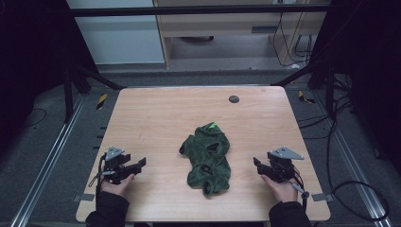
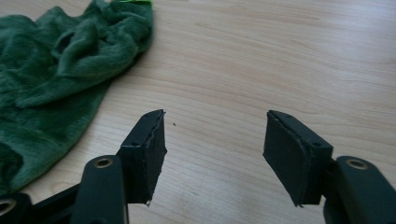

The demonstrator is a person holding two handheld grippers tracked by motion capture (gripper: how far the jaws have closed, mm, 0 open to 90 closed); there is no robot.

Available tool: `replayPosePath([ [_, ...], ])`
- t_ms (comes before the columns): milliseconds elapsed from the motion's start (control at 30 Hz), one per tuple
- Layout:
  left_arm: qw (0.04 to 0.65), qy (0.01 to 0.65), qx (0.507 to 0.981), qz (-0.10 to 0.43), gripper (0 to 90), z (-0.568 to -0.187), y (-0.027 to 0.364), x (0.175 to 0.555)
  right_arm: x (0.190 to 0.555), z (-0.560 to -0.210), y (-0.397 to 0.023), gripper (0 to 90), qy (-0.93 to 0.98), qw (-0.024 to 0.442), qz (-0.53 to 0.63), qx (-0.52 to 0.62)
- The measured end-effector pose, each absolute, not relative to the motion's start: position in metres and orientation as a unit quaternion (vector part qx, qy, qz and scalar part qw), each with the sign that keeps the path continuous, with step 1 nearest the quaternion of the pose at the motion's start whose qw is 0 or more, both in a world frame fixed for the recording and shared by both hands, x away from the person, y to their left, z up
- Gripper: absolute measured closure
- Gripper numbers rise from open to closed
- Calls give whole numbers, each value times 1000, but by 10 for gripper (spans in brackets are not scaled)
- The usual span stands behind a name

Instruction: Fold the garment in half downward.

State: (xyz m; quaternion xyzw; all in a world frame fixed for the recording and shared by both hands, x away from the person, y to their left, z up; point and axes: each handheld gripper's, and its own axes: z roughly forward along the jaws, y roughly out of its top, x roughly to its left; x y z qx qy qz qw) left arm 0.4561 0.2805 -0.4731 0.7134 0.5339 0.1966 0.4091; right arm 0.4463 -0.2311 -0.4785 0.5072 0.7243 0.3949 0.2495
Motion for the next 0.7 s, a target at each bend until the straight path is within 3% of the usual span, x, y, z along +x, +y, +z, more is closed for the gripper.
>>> replayPosePath([
  [333,426,500,732,179,331,-464,262,458,446,-471,-236,463,716,207,432,508],
  [700,430,482,736,205,360,-444,255,479,466,-448,-229,483,717,214,444,493],
])
